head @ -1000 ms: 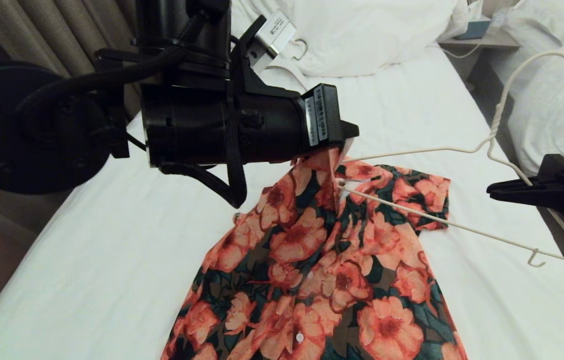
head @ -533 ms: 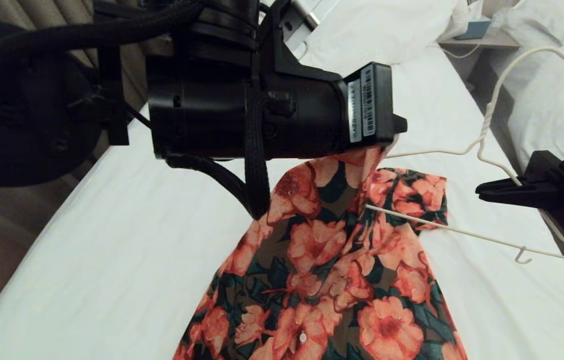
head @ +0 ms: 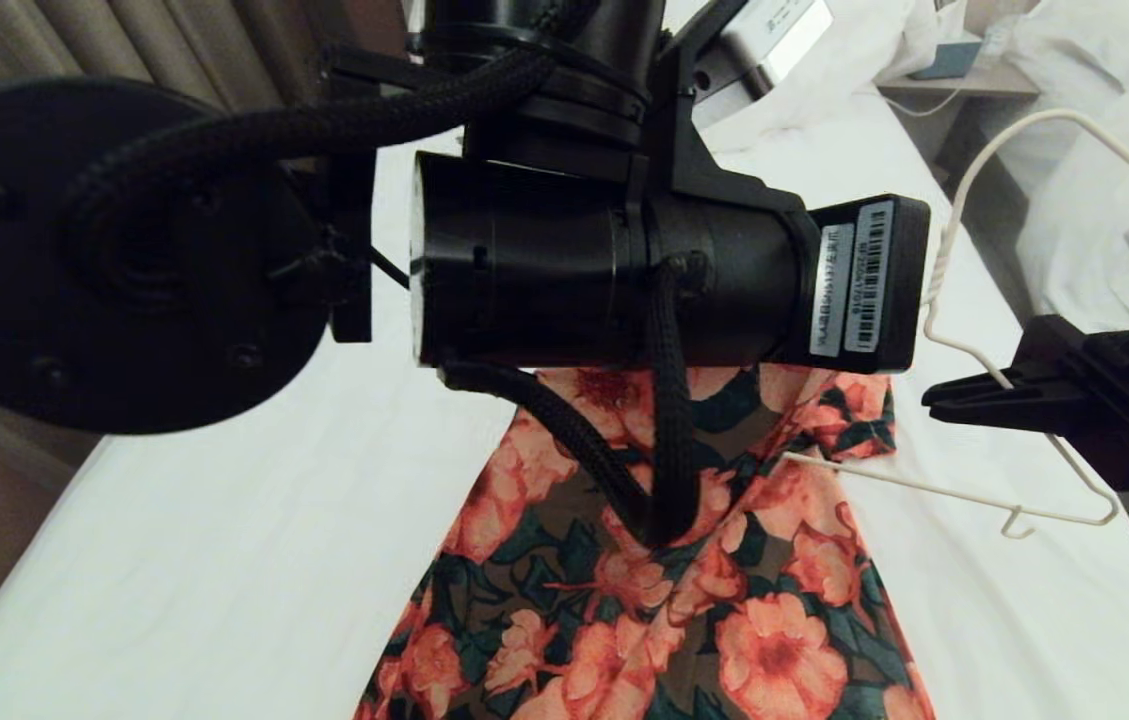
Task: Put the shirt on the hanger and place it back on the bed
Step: Hook one side of the shirt onto the hanger
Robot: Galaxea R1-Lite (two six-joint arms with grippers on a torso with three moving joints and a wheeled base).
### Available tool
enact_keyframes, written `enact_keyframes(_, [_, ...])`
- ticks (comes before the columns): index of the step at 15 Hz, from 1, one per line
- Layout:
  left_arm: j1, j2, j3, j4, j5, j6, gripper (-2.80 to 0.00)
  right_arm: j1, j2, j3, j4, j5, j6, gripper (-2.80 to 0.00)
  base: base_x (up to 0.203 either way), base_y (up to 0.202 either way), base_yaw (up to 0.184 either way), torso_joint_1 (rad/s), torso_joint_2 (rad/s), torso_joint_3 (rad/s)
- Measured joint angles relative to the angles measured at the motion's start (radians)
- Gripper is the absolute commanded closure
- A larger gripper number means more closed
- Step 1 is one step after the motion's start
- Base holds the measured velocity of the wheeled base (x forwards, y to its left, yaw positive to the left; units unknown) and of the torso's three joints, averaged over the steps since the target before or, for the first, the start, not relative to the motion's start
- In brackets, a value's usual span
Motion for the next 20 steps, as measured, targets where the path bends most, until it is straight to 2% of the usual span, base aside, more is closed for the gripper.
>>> enact_keyframes(4, [-0.067, 0.04, -0.033, 0.003, 0.07, 0.037, 0.0, 0.023, 0.02, -0.003, -0.035, 0.001, 0.0, 0.0, 0.0, 0.0, 0.0, 0.0, 0.0, 0.0])
enact_keyframes(9, [-0.17, 0.055, -0.025, 0.004, 0.139, 0.041, 0.0, 0.047, 0.059, -0.002, -0.079, 0.021, 0.002, 0.0, 0.0, 0.0, 0.0, 0.0, 0.0, 0.0])
enact_keyframes(13, [-0.159, 0.092, -0.026, -0.003, 0.153, 0.05, 0.0, 0.071, 0.069, -0.003, -0.08, 0.021, 0.003, 0.0, 0.0, 0.0, 0.0, 0.0, 0.0, 0.0])
enact_keyframes(16, [-0.126, 0.119, -0.045, -0.007, 0.164, 0.106, 0.0, 0.075, 0.069, -0.003, -0.08, 0.021, 0.003, 0.0, 0.0, 0.0, 0.0, 0.0, 0.0, 0.0])
enact_keyframes(20, [-0.12, 0.144, -0.052, -0.009, 0.201, 0.129, 0.0, 0.075, 0.066, 0.002, -0.08, 0.022, 0.002, 0.0, 0.0, 0.0, 0.0, 0.0, 0.0, 0.0])
